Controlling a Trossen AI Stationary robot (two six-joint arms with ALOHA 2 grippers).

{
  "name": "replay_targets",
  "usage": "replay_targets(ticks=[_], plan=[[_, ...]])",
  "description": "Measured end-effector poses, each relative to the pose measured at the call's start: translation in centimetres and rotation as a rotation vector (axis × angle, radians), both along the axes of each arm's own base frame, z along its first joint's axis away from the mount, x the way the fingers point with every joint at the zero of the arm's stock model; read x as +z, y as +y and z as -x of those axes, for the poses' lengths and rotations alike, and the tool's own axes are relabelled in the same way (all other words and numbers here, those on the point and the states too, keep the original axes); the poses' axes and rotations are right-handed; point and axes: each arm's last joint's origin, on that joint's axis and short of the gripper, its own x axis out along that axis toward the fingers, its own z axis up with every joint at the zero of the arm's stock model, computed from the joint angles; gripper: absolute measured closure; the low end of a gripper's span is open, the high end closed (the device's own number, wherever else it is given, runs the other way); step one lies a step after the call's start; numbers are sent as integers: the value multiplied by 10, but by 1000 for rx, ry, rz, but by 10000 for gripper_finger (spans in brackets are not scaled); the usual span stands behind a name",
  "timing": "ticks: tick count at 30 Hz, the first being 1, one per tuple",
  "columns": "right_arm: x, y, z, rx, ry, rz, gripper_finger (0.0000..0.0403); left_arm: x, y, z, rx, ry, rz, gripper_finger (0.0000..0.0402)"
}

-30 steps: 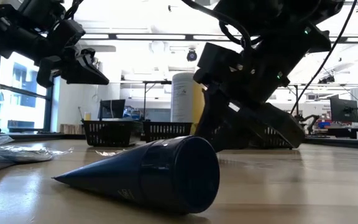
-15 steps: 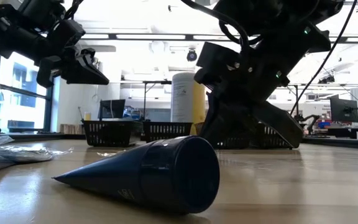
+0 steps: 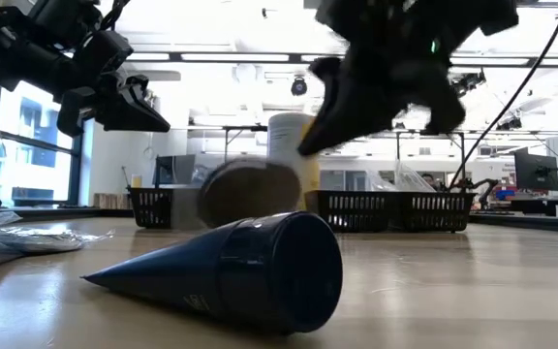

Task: Pick & Place Travel size toiletries
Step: Put the right hairbrush into the left black bin

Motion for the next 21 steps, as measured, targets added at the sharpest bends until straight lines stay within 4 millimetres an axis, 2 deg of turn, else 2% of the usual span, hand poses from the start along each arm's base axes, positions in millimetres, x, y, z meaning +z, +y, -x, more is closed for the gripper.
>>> replay_targets(ticks=[4,10,21], plan=[[23,-2,7,-19,-59,-40,400,0,0,0,0,0,0,402],[46,-9,15,-70,-116,-92,401,0,0,0,0,0,-1,402],[50,-24,15,-132,-116,-103,401,0,0,0,-1,1,-4,402]])
